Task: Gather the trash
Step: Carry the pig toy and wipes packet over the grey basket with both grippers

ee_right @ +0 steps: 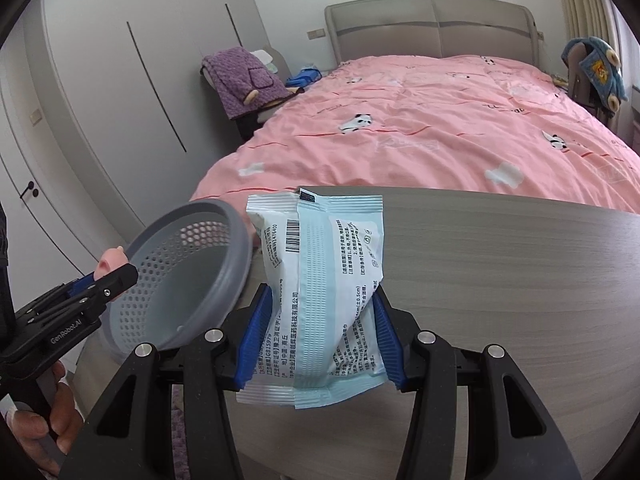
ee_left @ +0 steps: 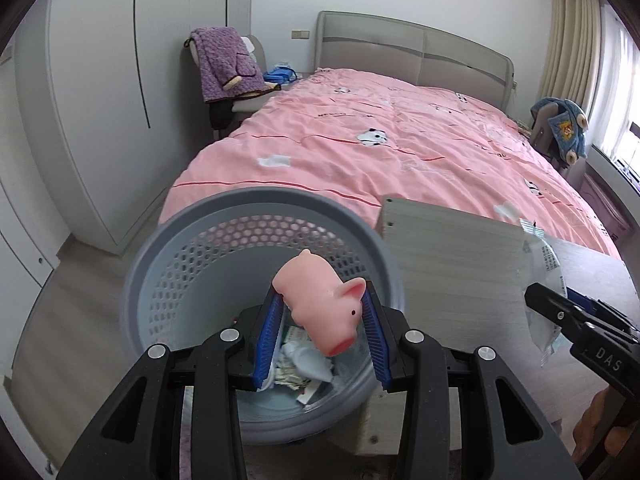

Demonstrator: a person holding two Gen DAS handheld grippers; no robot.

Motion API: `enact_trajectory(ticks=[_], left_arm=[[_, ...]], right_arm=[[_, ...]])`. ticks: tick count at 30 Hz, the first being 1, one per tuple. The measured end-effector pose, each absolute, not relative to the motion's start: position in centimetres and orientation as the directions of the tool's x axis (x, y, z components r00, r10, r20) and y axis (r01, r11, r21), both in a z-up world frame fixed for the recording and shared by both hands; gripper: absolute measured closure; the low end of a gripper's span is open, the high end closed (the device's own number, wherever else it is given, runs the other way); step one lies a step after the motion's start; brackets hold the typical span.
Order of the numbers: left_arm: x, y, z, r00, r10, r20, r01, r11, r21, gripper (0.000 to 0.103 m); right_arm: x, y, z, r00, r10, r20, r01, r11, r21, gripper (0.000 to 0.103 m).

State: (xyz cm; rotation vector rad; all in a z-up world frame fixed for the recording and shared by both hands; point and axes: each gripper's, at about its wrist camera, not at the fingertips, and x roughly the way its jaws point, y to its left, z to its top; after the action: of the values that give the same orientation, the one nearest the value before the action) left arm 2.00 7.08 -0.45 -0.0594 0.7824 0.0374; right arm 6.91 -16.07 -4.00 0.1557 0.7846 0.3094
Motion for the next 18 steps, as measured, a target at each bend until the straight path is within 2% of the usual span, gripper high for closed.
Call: enact_trajectory(ticks=[18], left_arm=[[2.3, 15.2, -1.1, 0.698, 0.102, -0.709, -0.174, 0.984, -0.029, 0.065]], right_arm=[[8.3, -5.3, -2.8, 0.616, 0.442, -0.652, -0.409, 0.887, 0.215, 0.054]])
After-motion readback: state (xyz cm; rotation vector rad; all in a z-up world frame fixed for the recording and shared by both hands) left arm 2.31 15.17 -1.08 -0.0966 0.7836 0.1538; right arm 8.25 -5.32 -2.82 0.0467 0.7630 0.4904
